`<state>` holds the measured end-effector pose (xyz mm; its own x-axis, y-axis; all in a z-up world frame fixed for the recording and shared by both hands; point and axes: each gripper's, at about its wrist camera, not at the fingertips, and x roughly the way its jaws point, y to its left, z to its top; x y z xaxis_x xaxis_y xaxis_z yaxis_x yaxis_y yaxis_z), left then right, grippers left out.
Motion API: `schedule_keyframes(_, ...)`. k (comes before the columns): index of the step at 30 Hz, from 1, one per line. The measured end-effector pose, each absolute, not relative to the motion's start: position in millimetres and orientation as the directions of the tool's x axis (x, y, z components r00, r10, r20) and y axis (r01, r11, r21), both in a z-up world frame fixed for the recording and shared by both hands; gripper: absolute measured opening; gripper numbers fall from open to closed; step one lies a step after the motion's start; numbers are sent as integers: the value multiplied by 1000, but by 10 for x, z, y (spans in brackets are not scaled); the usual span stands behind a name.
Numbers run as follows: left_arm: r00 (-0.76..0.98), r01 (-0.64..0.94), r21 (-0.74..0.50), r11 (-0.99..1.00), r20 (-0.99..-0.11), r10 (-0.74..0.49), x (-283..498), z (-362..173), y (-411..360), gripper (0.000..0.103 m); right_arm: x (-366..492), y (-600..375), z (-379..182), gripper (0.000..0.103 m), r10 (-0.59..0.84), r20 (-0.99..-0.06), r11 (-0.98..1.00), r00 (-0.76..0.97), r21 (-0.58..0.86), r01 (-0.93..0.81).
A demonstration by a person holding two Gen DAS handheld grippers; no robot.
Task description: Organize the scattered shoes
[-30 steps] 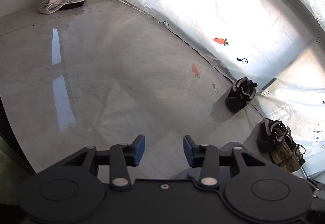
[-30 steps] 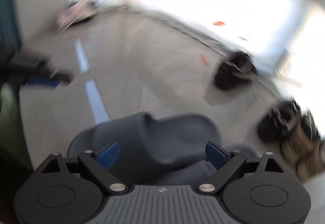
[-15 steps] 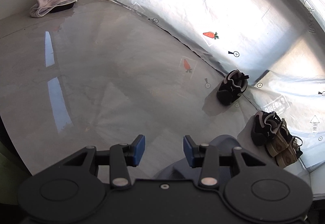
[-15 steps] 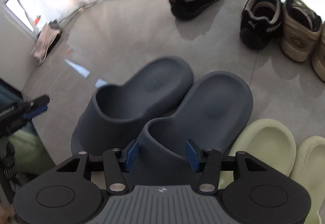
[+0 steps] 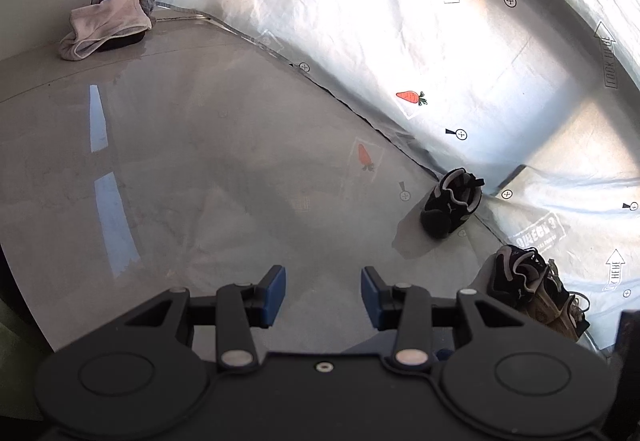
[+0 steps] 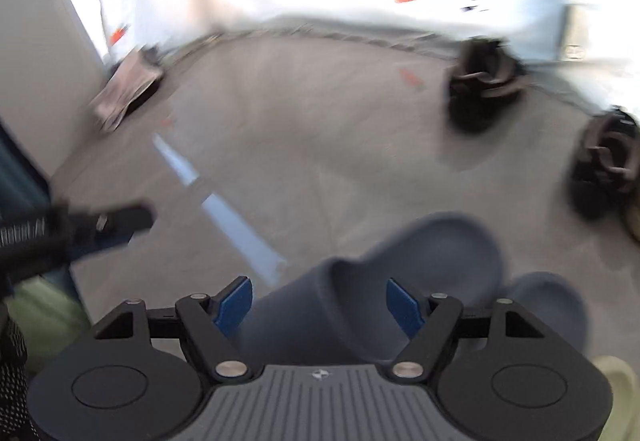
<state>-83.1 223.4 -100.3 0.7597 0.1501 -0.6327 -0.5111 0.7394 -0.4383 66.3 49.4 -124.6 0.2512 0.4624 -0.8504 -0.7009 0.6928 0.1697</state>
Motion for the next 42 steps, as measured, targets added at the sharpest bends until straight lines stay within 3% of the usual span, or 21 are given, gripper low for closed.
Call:
schedule_keyframes(2,763,-510,-442,738,-629,150,-834,-979,2252,42,582,639,-1339,65,396,-880,651,263,67,-756)
schedule_keyframes(4,761,-505,-445,739,-633,139,-801,-998,2245,42,529,658,-1364,61,366,-895,589,253,13,-808)
schedule_keyframes(8,757,-489,-453,745,-645,105,-681,-1067,2198,42,626,397,-1231,45,367,-915,556,170,69,-828)
schedule_keyframes(11,767,-469,-469,748,-637,81,-595,-1084,2137,42,628,220,-1172,43,367,-918,531,146,78,-844)
schedule_keyframes(17,792,-407,-474,781,-609,44,-449,-1023,1989,42,615,53,-1118,46,387,-907,530,166,72,-845)
schedule_keyframes(18,795,-404,-476,781,-605,43,-450,-1017,1980,42,686,-26,-1089,48,402,-897,596,186,102,-797)
schedule_keyframes(20,791,-409,-476,779,-611,43,-466,-1035,1988,42,914,-213,-1066,68,419,-882,755,218,204,-624)
schedule_keyframes(21,787,-413,-472,779,-616,45,-476,-1046,1992,42,1026,-303,-1076,69,403,-886,822,230,240,-516)
schedule_keyframes(24,777,-425,-465,777,-628,50,-523,-1074,2008,42,1306,-525,-1193,69,262,-943,956,207,224,-189)
schedule_keyframes(27,768,-435,-456,776,-639,54,-579,-1097,2025,42,1447,-586,-1369,69,243,-967,967,80,235,-99)
schedule_keyframes(30,762,-444,-457,770,-645,56,-615,-1114,2042,42,1486,-556,-1517,65,308,-951,949,-32,310,-65)
schedule_keyframes(31,762,-444,-458,770,-645,56,-624,-1111,2049,42,1473,-516,-1535,59,313,-949,945,-44,316,-86)
schedule_keyframes(35,766,-443,-460,770,-641,58,-650,-1106,2077,42,1364,-418,-1502,51,296,-954,937,-39,298,-185)
schedule_keyframes(42,758,-448,-469,761,-650,45,-665,-1174,2094,42,1259,-660,-1539,52,398,-912,910,-101,406,-78)
